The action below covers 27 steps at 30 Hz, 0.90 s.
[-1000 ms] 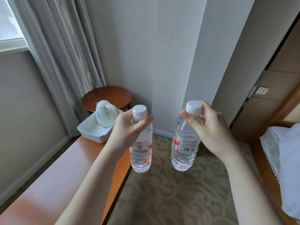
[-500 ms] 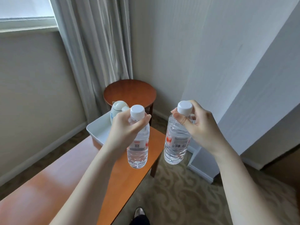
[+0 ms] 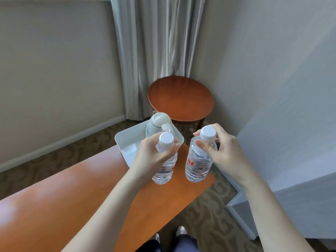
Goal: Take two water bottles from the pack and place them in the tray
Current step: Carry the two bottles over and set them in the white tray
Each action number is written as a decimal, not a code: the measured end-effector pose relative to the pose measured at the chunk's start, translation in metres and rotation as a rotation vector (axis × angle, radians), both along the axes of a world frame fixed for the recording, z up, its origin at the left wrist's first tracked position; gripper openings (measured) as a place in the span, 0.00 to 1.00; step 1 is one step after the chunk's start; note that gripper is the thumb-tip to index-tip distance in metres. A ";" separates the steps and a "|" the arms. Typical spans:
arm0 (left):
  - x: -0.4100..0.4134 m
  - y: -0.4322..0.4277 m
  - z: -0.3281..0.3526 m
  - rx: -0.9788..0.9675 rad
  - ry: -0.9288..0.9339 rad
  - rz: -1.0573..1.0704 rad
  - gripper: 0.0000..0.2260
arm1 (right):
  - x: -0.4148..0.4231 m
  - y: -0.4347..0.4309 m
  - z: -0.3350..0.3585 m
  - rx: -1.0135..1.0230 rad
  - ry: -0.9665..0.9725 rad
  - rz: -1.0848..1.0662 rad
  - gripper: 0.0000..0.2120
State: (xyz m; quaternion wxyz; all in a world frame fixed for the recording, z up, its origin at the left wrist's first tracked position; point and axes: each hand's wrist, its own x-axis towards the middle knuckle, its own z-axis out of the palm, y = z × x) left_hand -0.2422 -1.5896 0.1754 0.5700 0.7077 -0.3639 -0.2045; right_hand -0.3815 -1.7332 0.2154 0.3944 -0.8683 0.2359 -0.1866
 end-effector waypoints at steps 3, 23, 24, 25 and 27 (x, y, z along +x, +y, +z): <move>0.002 -0.007 -0.019 0.028 0.024 0.063 0.02 | 0.019 -0.020 -0.023 0.049 0.024 0.096 0.19; -0.028 -0.016 -0.142 0.473 0.261 0.450 0.19 | 0.070 -0.072 -0.177 0.056 0.325 0.651 0.15; -0.029 -0.015 -0.146 0.493 0.259 0.448 0.20 | 0.069 -0.071 -0.182 0.063 0.336 0.656 0.15; -0.030 -0.015 -0.150 0.511 0.264 0.447 0.20 | 0.068 -0.070 -0.186 0.065 0.350 0.662 0.15; -0.032 -0.014 -0.155 0.536 0.273 0.447 0.21 | 0.065 -0.068 -0.192 0.066 0.370 0.667 0.16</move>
